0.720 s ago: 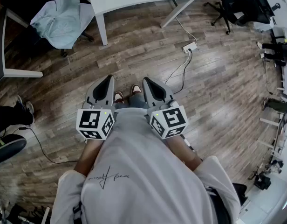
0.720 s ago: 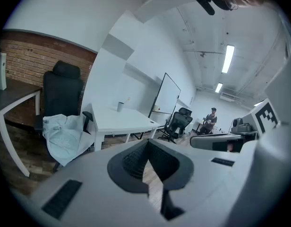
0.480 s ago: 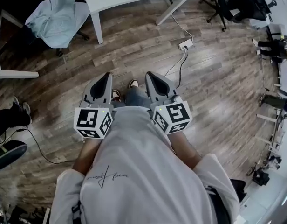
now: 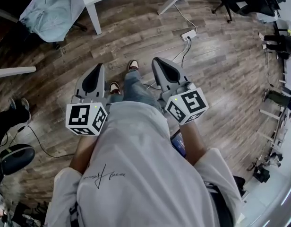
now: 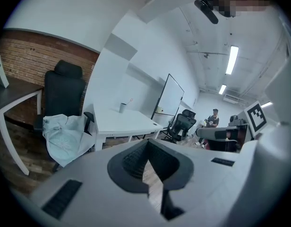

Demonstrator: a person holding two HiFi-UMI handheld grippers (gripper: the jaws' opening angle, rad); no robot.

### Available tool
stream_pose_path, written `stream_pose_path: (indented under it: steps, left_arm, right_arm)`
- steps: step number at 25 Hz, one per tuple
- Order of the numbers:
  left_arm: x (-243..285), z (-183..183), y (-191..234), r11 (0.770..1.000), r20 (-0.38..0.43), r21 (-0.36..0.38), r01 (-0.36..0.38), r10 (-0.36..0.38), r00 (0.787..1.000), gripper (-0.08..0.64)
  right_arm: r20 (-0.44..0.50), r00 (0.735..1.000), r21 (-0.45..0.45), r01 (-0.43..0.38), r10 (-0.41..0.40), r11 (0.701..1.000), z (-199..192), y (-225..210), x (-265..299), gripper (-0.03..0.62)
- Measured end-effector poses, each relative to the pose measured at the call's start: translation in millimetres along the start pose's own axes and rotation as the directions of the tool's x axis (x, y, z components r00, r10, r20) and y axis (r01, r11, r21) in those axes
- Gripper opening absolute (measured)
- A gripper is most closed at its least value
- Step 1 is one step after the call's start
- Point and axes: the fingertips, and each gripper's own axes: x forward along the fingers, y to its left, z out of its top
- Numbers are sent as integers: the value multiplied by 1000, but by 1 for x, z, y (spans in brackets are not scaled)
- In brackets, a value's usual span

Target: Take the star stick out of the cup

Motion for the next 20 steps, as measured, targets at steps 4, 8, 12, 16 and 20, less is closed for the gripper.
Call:
stream_pose_path:
  steps: [4,8,12,16,20]
  left_arm:
    - [22,11,-4,1000,-6,17,2,-2,1000,3]
    - [52,18,-11,1000,-17,21,9,-9,1000,3]
    - [83,25,-11,1000,-34,26,16,-15,999,3]
    - [115,35,-18,999,-46,32,24,-22,999,3]
    - [147,46,-26,999,-57,40,29,-27,998,3]
  right_arm:
    - [0,1000,8,-4,4,1000,10,-26,10,8]
    - [-9,1000,15,0,1,1000,18,-57,18,8]
    - [-24,1000,23,-4,5,1000,21,-83,34,8]
    - [-32,999,32,-20,21,999,30,-113,46,8]
    - [-37,999,29,-38,39,999,42,-140,58,8]
